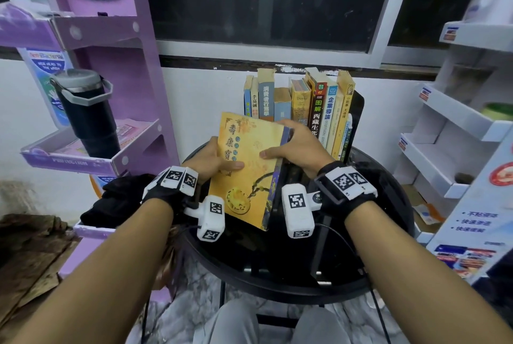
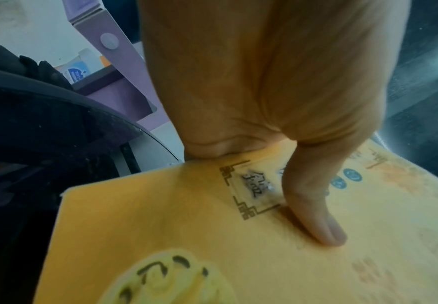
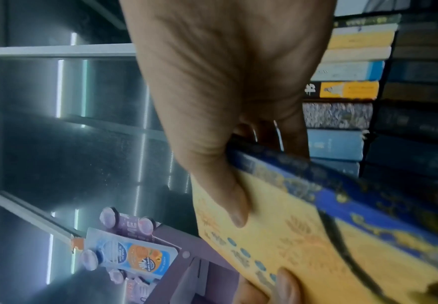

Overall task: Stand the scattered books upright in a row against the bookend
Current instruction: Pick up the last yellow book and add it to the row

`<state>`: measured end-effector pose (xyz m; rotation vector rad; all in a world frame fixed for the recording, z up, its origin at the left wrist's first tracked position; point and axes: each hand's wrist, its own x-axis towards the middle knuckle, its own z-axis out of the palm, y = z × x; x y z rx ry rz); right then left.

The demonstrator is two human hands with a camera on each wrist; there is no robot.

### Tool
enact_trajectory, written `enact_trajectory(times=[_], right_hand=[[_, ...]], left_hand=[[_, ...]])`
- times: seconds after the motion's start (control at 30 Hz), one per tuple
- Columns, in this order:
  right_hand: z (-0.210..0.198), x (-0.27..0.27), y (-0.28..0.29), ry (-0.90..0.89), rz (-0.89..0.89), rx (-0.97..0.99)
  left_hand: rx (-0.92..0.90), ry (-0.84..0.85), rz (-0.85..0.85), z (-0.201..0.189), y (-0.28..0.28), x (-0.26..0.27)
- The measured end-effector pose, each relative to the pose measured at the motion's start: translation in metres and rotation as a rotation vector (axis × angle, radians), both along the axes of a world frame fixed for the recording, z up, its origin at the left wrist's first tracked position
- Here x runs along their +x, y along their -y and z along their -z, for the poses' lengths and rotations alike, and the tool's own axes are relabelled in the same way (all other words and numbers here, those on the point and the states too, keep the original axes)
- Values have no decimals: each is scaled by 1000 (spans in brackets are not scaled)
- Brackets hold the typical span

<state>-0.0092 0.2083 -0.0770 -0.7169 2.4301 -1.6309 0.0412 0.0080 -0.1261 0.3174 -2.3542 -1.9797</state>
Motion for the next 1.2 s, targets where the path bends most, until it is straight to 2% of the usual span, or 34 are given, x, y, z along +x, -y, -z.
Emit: enact_trajectory(times=[0.13, 0.3, 0.47, 0.6, 0.7, 0.9, 1.03, 1.2], right_hand=[[-11, 1, -18, 24, -107, -11], [-24, 3, -48, 34, -134, 91], [-32, -1, -78, -60, -30, 85], [-35, -5, -105, -173, 103, 92], [-38, -10, -130, -230, 176, 100], [-45, -26, -176, -277, 340, 123], [-55, -36, -198, -323, 408, 141], [-65, -46, -214, -334, 468, 150]], left_hand=[[51, -35, 96, -6, -15, -6], [3, -28, 221, -14, -34, -22], [-46, -55, 292, -30, -72, -40], [-208, -46, 285, -38, -103, -61], [-349, -134, 216, -44, -131, -77], [-683, -457, -22, -55, -167, -108], [-800, -594, -144, -63, -186, -132], [-931, -693, -188, -69, -205, -161]])
